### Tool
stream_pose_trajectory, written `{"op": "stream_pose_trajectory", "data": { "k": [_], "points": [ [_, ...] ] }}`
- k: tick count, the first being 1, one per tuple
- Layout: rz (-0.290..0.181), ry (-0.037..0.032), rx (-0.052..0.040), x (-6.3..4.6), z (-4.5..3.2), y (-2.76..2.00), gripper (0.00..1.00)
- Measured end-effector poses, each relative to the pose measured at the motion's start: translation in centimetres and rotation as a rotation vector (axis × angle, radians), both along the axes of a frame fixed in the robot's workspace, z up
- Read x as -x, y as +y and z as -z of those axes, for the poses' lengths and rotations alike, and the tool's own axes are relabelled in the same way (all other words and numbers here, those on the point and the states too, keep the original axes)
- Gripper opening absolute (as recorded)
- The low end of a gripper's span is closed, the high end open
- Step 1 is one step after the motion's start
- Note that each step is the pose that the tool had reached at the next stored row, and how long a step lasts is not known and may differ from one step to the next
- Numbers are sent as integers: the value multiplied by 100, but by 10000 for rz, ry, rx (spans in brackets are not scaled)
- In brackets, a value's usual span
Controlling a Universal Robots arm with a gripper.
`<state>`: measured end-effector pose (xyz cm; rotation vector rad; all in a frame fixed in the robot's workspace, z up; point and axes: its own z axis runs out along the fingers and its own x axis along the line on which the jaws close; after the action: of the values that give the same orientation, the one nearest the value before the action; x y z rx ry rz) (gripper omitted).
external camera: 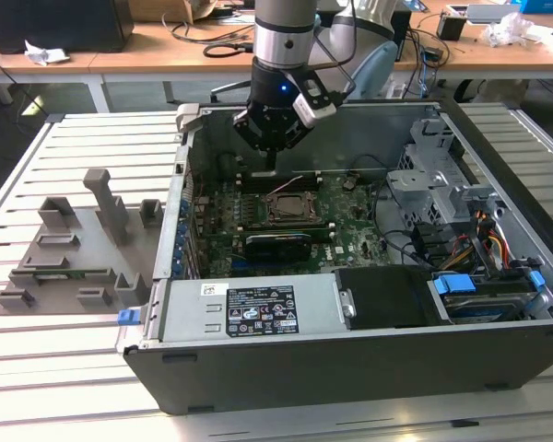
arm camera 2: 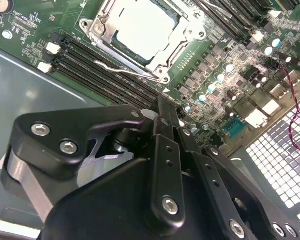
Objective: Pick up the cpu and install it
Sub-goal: 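Install the first cpu locking lever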
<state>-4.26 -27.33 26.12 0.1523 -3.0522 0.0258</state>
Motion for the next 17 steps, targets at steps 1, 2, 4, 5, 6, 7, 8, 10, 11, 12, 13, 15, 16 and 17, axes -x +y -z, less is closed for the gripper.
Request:
{"op": "stream_pose_trajectory", "data": {
  "k": [1,2,4,5,6,7,8,10,11,12,13,15,16,17],
  "points": [
    [0,0,0,0,0,0,11],
    [0,0,-1,0,0,0,11],
    [0,0,0,-1,3,0,11],
    [6,0,0,-1,6,0,11],
    [13,0,0,0,8,0,11],
    [35,0,-1,0,11,0,11],
    [78,0,-1,0,15,0,11],
    [334,0,1,0,25,0,11],
    [360,-1,0,0,37,0,11],
    [365,0,-1,0,54,0,11],
    [368,1,0,0,80,0,11],
    [365,5,2,-5,121,0,11],
    [369,8,0,-17,142,0,11],
    [369,10,0,-30,160,1,11]
  ]
}}
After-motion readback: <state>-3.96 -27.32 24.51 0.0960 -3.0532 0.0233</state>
